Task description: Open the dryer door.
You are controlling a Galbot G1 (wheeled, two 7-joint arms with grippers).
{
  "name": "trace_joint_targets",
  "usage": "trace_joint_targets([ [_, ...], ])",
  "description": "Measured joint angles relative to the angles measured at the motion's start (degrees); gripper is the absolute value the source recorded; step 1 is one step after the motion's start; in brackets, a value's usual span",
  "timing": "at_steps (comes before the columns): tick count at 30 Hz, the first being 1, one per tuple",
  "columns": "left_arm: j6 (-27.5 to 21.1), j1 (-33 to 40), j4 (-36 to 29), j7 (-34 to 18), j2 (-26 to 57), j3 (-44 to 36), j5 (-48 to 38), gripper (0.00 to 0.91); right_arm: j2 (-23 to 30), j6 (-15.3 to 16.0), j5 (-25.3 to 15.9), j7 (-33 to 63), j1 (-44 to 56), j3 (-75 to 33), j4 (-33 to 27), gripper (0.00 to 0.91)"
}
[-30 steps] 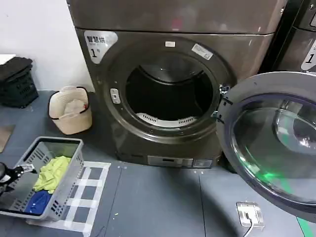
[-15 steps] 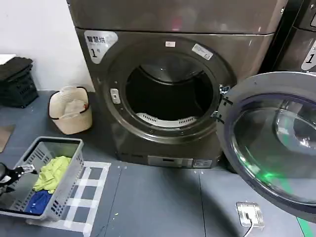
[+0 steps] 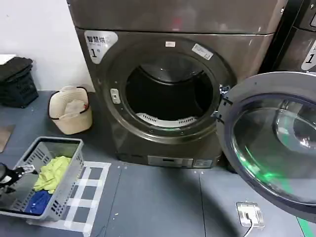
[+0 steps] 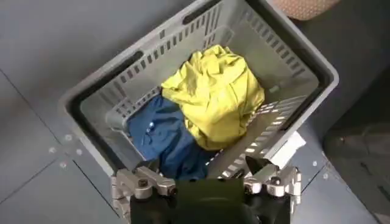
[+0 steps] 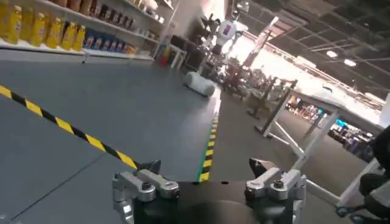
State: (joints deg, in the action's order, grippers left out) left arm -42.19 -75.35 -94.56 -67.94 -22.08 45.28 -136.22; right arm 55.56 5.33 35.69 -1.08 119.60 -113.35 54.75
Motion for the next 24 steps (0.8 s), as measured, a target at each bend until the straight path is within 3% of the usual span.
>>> trace_joint_targets([
  [24,0.0,1.0,0.5,-0.1,-0.4,-1.6,0.0,0.907,0.3,0.0,0.0,-0.7,0.1,-0.1,0.1,0.907],
])
